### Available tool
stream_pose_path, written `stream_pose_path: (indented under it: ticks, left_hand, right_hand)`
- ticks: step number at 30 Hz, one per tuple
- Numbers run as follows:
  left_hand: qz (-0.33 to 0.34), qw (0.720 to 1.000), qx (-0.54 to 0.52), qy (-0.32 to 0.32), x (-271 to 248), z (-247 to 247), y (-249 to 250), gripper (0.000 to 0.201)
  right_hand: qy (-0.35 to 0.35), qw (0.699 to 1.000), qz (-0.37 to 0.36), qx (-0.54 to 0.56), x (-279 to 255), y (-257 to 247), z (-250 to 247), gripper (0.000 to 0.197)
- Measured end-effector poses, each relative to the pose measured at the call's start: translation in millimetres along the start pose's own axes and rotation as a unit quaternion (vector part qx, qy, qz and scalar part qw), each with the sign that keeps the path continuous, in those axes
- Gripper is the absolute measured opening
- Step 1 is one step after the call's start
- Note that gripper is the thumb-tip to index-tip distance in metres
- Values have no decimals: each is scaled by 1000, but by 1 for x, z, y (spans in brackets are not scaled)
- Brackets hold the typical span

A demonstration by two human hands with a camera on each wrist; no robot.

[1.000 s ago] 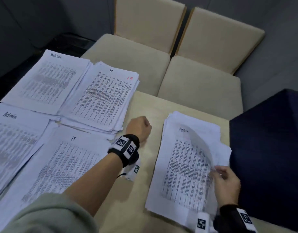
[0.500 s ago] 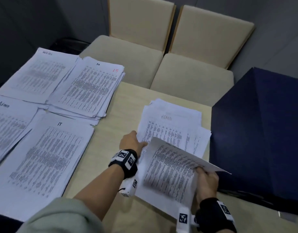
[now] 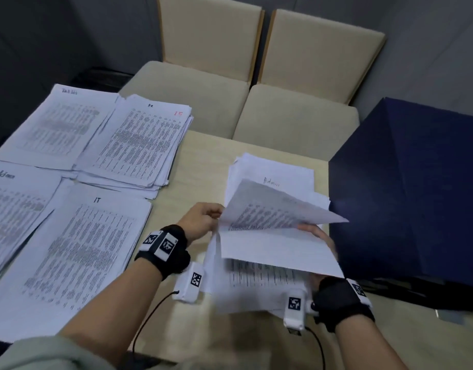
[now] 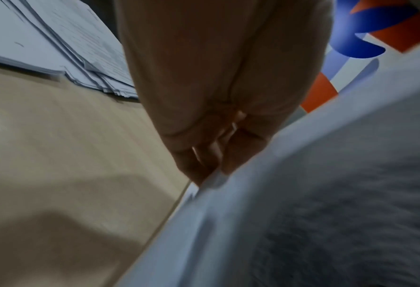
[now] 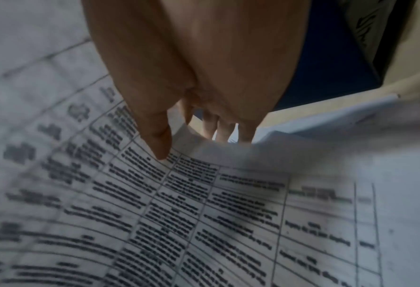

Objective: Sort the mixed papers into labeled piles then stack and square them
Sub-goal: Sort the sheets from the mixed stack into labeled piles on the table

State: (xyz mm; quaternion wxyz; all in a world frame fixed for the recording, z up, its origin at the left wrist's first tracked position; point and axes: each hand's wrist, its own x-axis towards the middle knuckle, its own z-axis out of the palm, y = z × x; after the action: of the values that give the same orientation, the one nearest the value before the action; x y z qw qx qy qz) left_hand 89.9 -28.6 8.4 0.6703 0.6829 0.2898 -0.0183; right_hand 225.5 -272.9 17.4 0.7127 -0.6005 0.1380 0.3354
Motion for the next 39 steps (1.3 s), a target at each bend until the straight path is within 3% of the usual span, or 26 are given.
stream_pose_path:
  ticks: [1,3,5,6,7,10,12,14,19,23,25,29,31,35,37,39]
  left_hand:
    - [-14,1000,6,8,4,1,-2,29]
    - [-29,992,64,105,18,3,-10,22]
    - [-48,965,153,206,30,7,-15,15]
    - [-51,955,191,223,34,11,-15,14]
    - [-38,947,226,224,39,17,-16,18]
    - [-9,921,348,174,48,36,-14,45]
    - [-40,901,406,150,54,44,-18,69]
    - [-82,900,397,161,59,42,-26,80]
    - [-86,937,268,207,57,18,-42,41]
    - [-51,956,235,167,52,10,-44,27]
    - [-32,947,269,172,48,11,-42,25]
    - [22,893,390,224,42,0,-33,27]
    - [62,911,343,220,40,-11,-24,19]
    - [96,985,68,128,33,-24,-10,11]
    - [78,993,-60,69,27,-25,-7,17]
    - [66,992,-97,55,23,-23,-5,20]
  right_hand:
    - [2,1000,16,18,-3,-1,2,19]
    - [23,998,19,50,-3,4,0,22]
    - [77,996,-53,11,5,20,-10,21]
    - [104,991,-83,-19,4,23,-9,17]
    - [124,988,-90,-32,4,27,-11,11]
    - [147,980,-132,-36,0,26,-11,32]
    - [122,983,-127,-44,-3,23,-10,24]
    - [125,984,-112,-64,-1,22,-15,25]
    - [157,981,-92,-67,5,18,-9,15]
    - [162,980,-85,-75,7,20,-1,14]
    - [150,983,-80,-74,4,23,4,15]
    - [122,988,-73,-54,0,21,10,19]
    - [124,989,-69,-51,-1,18,12,24]
    - [134,987,-64,-55,0,13,19,18]
    - [140,986,-58,-67,2,8,21,10]
    - [137,987,-49,-62,4,5,23,10]
